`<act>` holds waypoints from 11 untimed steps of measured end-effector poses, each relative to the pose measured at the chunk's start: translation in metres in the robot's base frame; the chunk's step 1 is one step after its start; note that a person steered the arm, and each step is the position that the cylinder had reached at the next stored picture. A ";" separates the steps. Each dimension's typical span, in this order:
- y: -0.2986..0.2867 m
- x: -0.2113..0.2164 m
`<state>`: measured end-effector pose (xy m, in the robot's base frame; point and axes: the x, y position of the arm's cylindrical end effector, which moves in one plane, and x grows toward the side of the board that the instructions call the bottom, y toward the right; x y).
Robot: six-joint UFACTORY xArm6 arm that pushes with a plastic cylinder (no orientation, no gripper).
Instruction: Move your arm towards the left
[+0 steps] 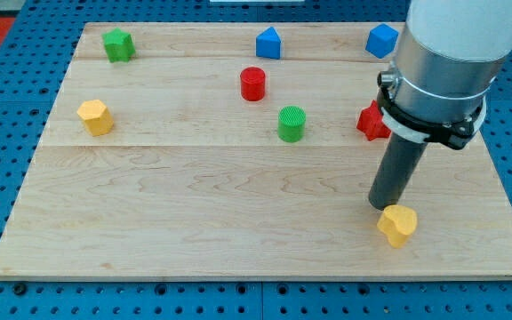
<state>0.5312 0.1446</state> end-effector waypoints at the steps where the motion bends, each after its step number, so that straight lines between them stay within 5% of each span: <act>1: 0.000 -0.004; 11: -0.070 0.003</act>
